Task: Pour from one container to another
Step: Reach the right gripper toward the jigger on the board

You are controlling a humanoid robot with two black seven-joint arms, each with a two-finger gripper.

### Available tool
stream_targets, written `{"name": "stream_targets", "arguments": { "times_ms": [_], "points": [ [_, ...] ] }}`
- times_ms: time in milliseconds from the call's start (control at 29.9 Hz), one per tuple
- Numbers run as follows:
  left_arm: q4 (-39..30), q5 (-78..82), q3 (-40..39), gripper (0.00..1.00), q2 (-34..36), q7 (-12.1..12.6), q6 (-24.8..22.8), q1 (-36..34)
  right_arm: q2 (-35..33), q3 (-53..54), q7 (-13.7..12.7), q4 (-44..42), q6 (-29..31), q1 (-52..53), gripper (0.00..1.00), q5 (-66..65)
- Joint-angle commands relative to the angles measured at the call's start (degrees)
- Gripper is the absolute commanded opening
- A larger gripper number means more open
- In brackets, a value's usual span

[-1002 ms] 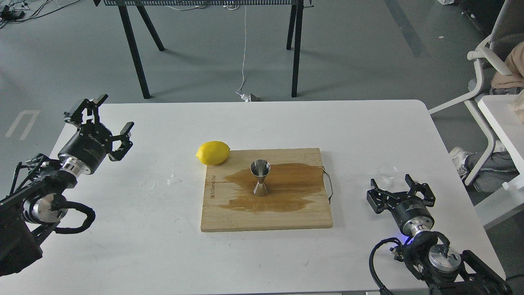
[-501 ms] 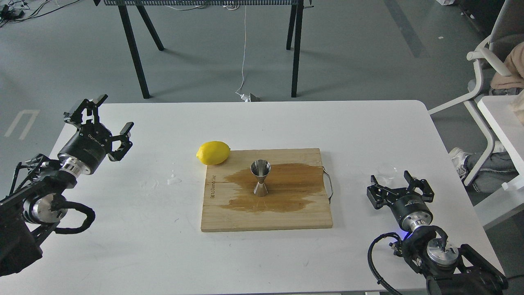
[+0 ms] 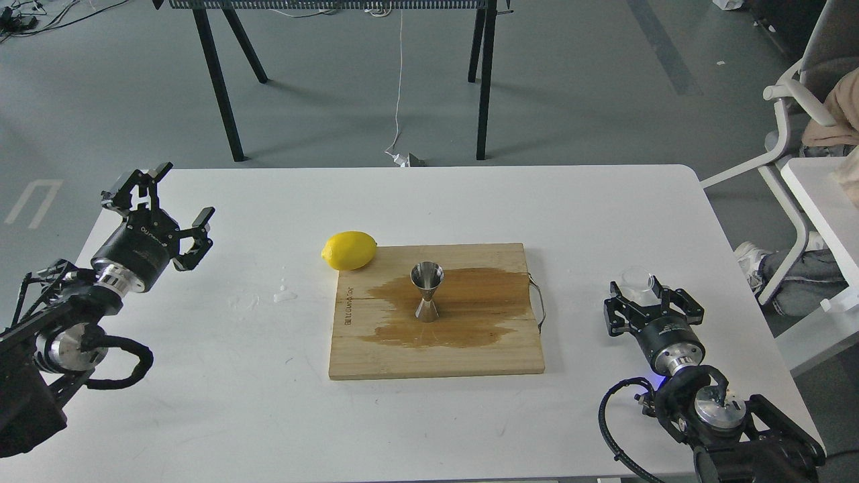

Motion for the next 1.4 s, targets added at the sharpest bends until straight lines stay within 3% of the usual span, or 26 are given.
{"name": "stream_targets", "arguments": {
  "times_ms": [0,434,768,1069,1370],
  "points": [
    [0.0,0.0,0.0,0.94,0.1,0.0,0.0,0.0,0.1,0.0,0.0,0.0,0.1,0.0,0.59,-0.2],
    [0.5,0.0,0.0,0.94,0.1,0.0,0.0,0.0,0.1,-0.4,-0.1,0.0,0.9,-0.2,0.45,-0.4],
    [0.8,0.0,0.0,0.94,0.0,0.0,0.0,0.0,0.1,-0.5,0.0,1.2,4.8,-1.3,0.43,-0.6],
    [0.8,0.0,0.0,0.94,0.1,0.0,0.0,0.1,-3.0,-7.2,0.9,14.1,5.4,-1.6,0.43,-2.4],
    [0.8,0.0,-0.2,0.94,0.1,0.0,0.0,0.1,-4.2,-7.9,0.7,26.0,0.7,2.6,0.4,-13.3]
  ]
}}
